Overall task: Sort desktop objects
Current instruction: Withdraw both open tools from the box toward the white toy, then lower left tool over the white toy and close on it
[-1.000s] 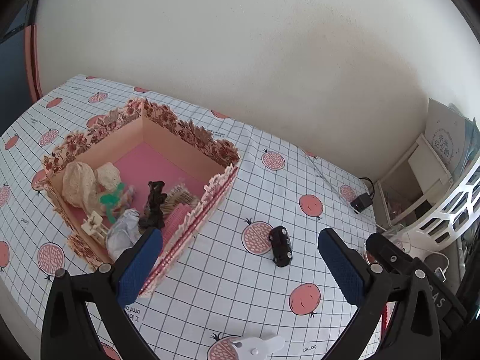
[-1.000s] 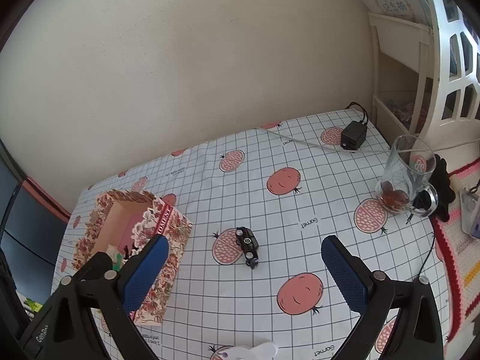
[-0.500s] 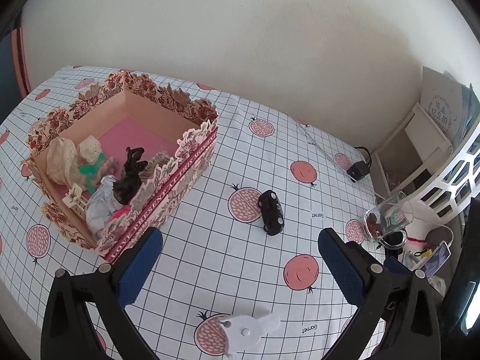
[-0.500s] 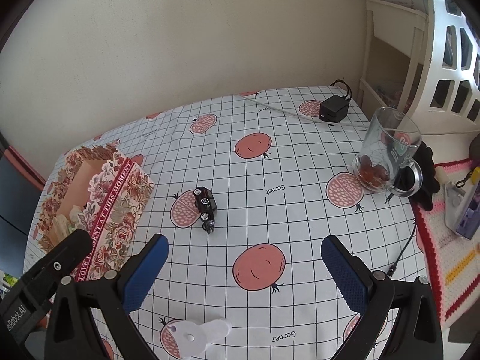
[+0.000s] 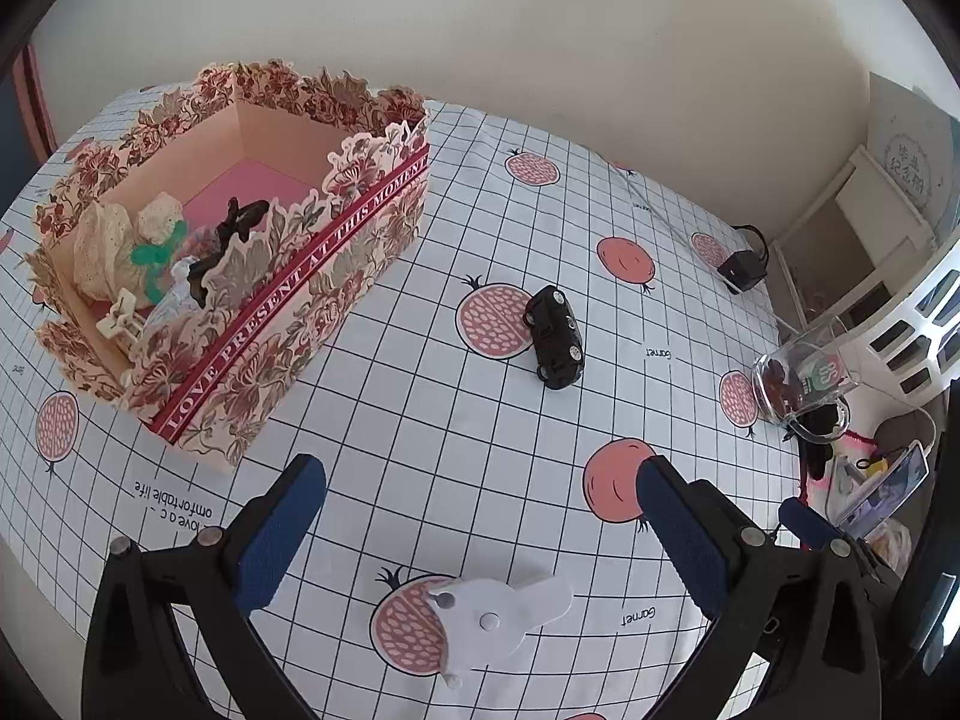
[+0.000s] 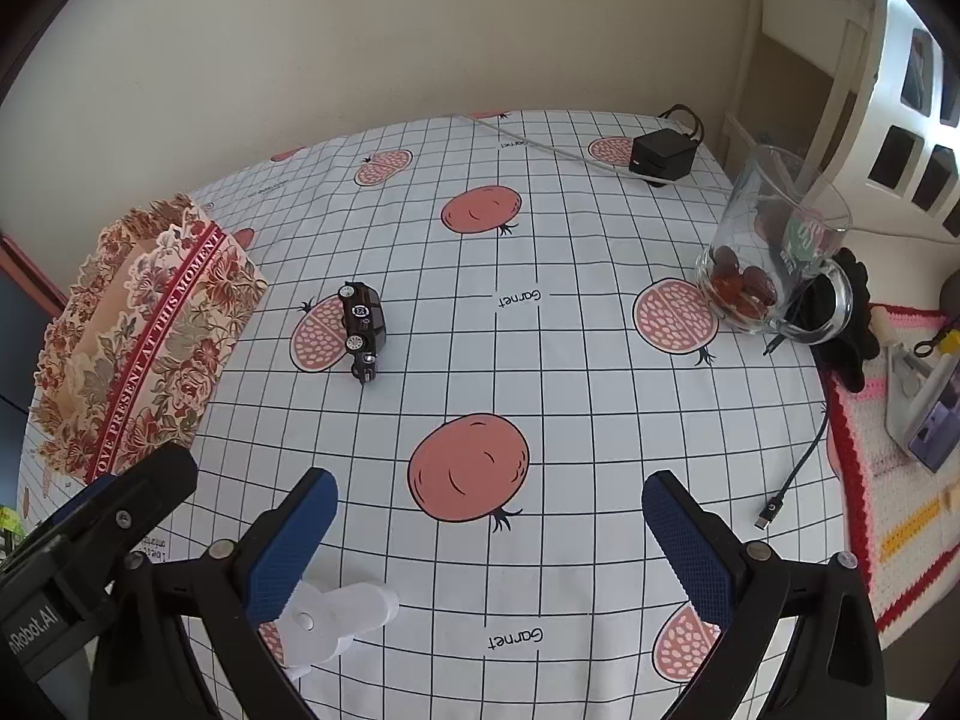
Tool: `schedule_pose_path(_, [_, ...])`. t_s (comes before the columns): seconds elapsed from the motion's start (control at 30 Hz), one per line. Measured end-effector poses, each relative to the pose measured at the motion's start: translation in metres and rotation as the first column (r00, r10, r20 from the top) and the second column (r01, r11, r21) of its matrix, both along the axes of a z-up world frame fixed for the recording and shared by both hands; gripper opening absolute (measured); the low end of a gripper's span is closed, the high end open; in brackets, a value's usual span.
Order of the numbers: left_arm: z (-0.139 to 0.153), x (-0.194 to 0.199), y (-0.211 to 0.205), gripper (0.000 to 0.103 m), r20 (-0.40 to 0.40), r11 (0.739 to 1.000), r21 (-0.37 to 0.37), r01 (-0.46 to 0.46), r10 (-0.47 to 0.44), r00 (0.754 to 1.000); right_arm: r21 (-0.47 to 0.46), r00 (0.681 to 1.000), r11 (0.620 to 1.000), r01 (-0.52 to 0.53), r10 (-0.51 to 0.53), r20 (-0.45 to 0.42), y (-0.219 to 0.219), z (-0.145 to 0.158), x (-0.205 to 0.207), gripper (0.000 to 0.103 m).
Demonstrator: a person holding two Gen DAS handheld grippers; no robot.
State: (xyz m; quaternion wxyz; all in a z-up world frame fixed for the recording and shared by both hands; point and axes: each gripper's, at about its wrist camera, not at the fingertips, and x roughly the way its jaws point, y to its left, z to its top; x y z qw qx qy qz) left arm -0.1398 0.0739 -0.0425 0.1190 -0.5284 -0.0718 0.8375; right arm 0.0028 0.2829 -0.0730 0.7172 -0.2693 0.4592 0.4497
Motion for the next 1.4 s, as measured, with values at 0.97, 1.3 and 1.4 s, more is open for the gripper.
schedule_pose_path(0.97, [-0.077,0.006,0.010,0.103,0.273,0.998,0.036,-0.041,0.030,0.962,-0.204,0.992,0.976,0.080,-0.098,-0.081,-0.014,-0.069,0.024,0.103])
schedule_pose_path(1.3, [-0.082,0.011,0.013,0.103,0.279,0.999,0.036,-0.041,0.029,0.960,-0.181,0.984,0.975,0.133,-0.151,-0.090,-0.022,-0.061,0.033,0.103])
schedule_pose_path(1.4, [-0.081,0.013,0.014,0.103,0.267,0.999,0.033,-0.039,0.029,0.963,-0.173,0.983,0.975,0.142,-0.159,-0.091,-0.024,-0.059,0.036,0.103])
